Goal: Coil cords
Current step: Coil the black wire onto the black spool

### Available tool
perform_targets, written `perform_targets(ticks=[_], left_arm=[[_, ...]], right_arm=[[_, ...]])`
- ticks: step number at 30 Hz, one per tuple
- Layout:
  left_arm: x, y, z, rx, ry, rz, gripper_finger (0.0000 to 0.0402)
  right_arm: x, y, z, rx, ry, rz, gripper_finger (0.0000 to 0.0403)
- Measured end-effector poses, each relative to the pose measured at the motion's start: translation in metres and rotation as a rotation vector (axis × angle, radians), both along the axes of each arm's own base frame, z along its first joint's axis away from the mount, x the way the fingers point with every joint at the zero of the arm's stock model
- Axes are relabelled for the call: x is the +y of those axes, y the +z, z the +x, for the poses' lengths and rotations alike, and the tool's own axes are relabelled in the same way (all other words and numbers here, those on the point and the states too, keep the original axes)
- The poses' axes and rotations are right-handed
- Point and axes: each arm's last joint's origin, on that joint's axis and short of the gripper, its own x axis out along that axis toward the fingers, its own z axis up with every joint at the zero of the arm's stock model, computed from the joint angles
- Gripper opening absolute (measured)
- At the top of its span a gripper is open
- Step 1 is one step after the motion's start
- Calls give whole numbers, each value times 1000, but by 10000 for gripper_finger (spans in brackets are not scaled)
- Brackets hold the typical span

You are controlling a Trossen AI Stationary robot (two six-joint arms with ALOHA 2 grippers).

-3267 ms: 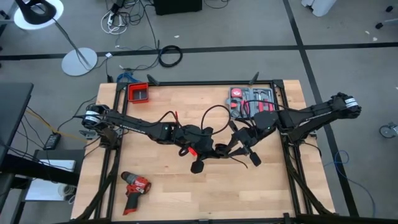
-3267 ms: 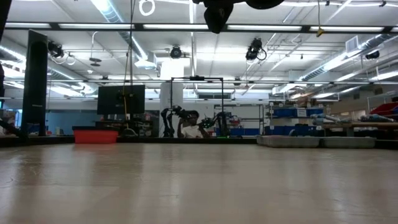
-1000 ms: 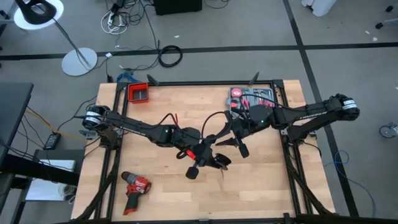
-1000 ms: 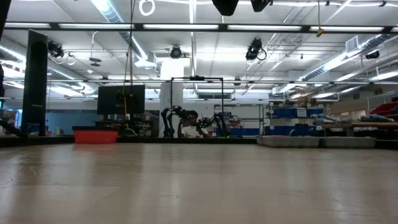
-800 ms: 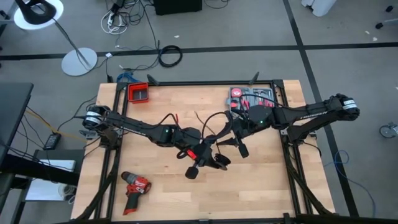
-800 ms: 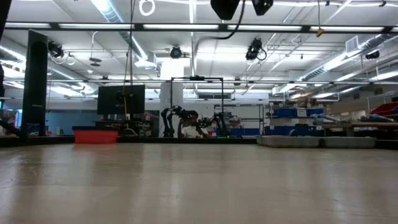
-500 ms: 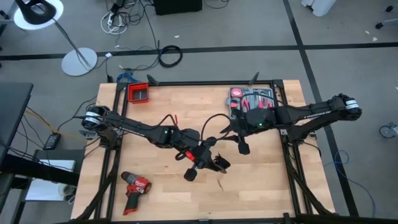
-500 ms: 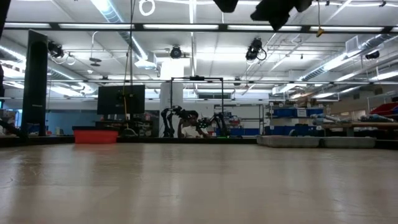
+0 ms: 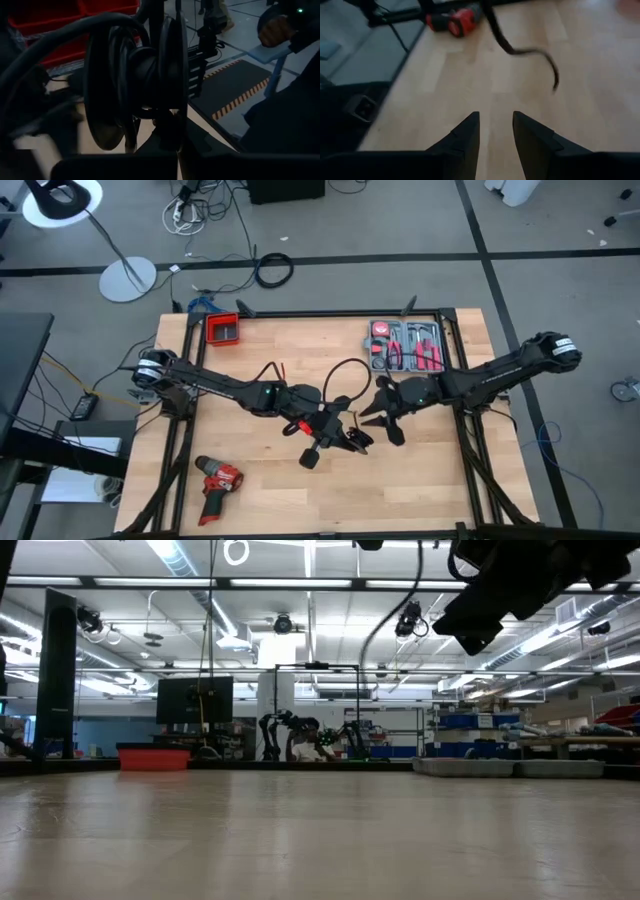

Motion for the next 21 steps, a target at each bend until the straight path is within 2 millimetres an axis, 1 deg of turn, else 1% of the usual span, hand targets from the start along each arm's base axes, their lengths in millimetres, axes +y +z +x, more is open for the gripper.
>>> perform_targets(ticks=[3,8,15,21], left_arm=[[0,1,0,-8,10,3,0],[0,4,1,-41,18,-2,0],[1,7,2,-87,28,15,0],[1,6,3,-100,53,44,0]], right_arm=[[7,-9,-4,-66,7,8,117],[13,-20,-10,-132,-41,-11,118],[20,-17,-10,-194,-26,32,118],[22,-22,-3,-209,-32,53,118]])
